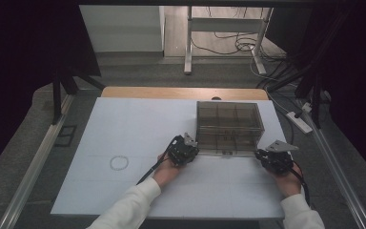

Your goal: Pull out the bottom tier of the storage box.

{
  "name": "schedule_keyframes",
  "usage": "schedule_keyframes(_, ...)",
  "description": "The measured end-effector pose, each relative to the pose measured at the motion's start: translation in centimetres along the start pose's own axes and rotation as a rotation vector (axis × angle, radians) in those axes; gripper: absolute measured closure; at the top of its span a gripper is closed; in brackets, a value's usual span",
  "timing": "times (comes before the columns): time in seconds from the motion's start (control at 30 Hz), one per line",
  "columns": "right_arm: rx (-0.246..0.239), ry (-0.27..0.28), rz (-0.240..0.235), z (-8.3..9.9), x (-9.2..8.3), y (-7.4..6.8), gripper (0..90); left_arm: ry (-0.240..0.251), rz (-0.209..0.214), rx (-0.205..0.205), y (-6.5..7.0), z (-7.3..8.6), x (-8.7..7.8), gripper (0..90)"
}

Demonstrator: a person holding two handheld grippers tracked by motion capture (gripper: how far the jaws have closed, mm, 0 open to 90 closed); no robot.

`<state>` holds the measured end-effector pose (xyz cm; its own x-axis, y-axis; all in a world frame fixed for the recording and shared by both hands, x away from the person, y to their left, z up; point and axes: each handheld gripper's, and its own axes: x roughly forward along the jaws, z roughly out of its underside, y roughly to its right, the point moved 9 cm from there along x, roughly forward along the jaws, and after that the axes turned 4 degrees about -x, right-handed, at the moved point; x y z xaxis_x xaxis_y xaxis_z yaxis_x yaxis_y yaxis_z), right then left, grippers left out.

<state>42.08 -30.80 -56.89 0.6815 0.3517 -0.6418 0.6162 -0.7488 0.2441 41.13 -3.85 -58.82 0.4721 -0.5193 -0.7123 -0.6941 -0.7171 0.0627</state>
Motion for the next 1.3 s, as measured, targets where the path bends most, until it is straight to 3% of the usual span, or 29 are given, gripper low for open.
schedule_keyframes(1.3, -0.012, 0.001, -0.006, 0.47, -0.91, -0.87, 76.6, -0.009, 0.004, 0.007, 0.48, 0.43, -0.48, 81.9)
